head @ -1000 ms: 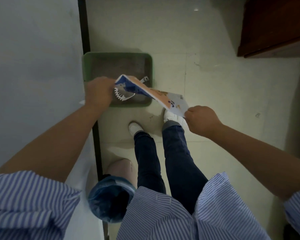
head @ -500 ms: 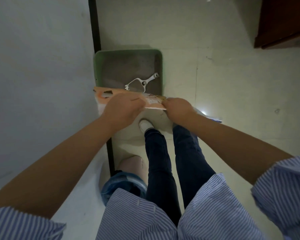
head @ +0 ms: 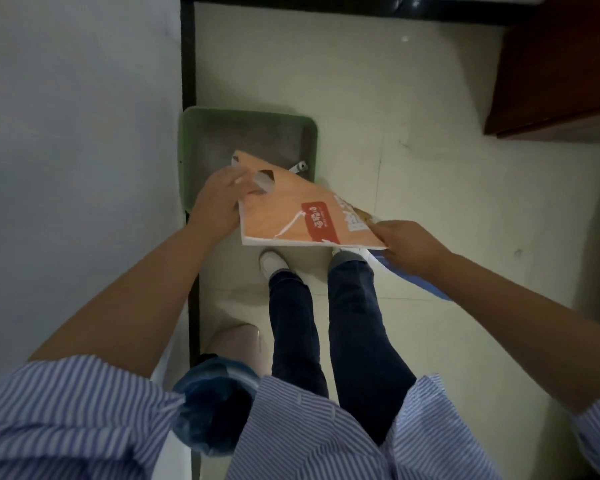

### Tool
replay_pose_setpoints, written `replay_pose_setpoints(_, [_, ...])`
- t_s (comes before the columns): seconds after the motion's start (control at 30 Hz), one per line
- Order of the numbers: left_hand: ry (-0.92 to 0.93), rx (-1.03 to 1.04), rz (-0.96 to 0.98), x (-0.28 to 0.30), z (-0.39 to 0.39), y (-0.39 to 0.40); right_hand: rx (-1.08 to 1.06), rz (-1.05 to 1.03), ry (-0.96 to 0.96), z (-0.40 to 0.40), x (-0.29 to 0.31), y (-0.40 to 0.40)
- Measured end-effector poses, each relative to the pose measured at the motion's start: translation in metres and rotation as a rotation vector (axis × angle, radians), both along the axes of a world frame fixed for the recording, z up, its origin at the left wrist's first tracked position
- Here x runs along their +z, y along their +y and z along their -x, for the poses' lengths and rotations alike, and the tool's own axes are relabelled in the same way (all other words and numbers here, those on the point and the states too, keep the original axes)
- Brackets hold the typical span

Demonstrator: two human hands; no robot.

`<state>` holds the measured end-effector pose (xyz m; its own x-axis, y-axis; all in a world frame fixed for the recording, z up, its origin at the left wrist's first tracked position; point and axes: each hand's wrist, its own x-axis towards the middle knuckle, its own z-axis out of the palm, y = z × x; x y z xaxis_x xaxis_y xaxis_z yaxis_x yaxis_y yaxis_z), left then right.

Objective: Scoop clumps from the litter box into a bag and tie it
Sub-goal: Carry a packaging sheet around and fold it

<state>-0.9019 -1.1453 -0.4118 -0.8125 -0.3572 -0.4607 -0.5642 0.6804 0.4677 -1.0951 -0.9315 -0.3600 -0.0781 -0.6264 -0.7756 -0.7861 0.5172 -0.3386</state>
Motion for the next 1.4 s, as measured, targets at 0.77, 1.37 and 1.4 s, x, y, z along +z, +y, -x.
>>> replay_pose_setpoints(0.77, [-0.223, 0.169, 0.056, 0.049, 0.070, 0.051, -0.157, 0.255, 0.006, 0.054, -0.007, -0.010])
replay_pose_setpoints(1.37, [-0.368, 0.537, 0.018, 0.123, 0.007, 0.149, 0.575, 0.558, -0.200, 0.020, 0.048, -0.025])
replay_pose_setpoints(1.4, [-0.367, 0.593, 0.026, 0.124, -0.001, 0.159, 0.652, 0.563, -0.211, 0.010, 0.051, -0.024])
